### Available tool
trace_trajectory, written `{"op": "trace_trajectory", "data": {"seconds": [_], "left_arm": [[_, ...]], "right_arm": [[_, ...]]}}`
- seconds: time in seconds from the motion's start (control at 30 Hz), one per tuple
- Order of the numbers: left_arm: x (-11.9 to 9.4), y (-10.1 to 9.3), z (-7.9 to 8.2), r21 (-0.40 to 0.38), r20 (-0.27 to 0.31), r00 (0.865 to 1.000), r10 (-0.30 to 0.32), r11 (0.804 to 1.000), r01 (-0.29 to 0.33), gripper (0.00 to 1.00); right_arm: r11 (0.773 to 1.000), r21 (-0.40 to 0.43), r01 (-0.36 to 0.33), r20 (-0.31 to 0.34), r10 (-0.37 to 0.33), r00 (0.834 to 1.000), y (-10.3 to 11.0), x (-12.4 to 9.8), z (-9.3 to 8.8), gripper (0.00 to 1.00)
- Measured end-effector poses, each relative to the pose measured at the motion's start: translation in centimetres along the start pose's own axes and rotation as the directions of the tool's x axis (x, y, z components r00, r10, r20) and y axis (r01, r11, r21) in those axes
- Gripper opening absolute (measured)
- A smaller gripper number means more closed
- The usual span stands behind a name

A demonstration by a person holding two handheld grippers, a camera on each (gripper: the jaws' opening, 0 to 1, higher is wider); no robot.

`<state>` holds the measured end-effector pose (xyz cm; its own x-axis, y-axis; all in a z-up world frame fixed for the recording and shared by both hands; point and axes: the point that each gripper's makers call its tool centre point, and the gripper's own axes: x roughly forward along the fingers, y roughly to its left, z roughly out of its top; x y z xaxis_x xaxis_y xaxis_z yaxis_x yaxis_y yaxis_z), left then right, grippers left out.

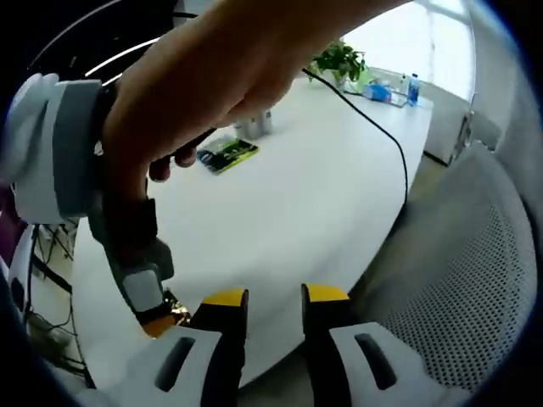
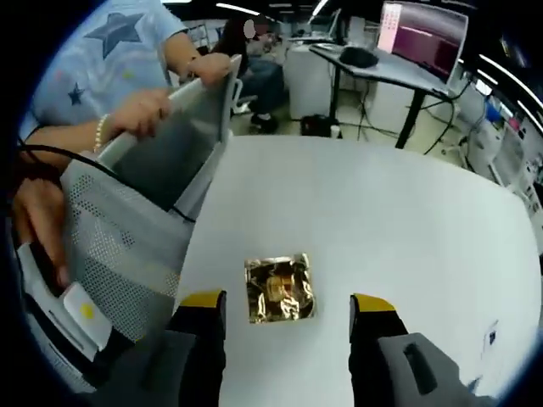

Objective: Arrange the skincare products in the storage area until every visible bottle or jar stands upright without overlapping.

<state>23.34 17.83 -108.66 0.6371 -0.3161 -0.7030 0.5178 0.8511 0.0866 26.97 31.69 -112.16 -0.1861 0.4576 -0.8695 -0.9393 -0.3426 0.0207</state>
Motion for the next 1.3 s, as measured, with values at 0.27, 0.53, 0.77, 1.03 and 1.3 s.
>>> {"op": "trace_trajectory", "data": {"seconds": [0.27, 0.53, 0.77, 1.03, 1.3], "left_arm": [[0.1, -0.1, -0.3, -0.008, -0.013, 1.0, -0.004, 1.0, 0.004, 0.16], [0.0, 0.2, -0.4, -0.014, -0.022, 1.0, 0.009, 1.0, -0.01, 0.16], [0.0, 0.4, -0.5, -0.025, -0.024, 1.0, 0.014, 1.0, -0.015, 0.16], [0.0, 0.4, -0.4, -0.038, -0.015, 1.0, 0.012, 0.999, -0.012, 0.17], [0.0, 0.2, -0.3, -0.029, -0.009, 1.0, 0.005, 1.0, -0.006, 0.17]], "right_arm": [[0.994, -0.108, -0.032, -0.088, 0.023, 0.996, 0.5, 2.6, -1.2, 0.51], [0.989, -0.14, -0.049, -0.054, 0.042, 0.998, 0.6, 2.9, -0.7, 0.4], [0.989, -0.139, -0.048, -0.046, 0.042, 0.998, 0.4, 2.5, -1.0, 0.35], [0.995, -0.078, -0.056, -0.026, 0.054, 0.998, 0.7, 0.4, -3.2, 0.12], [0.995, -0.062, 0.079, -0.033, -0.082, 0.996, -3.3, -0.5, -3.9, 0.45]]}}
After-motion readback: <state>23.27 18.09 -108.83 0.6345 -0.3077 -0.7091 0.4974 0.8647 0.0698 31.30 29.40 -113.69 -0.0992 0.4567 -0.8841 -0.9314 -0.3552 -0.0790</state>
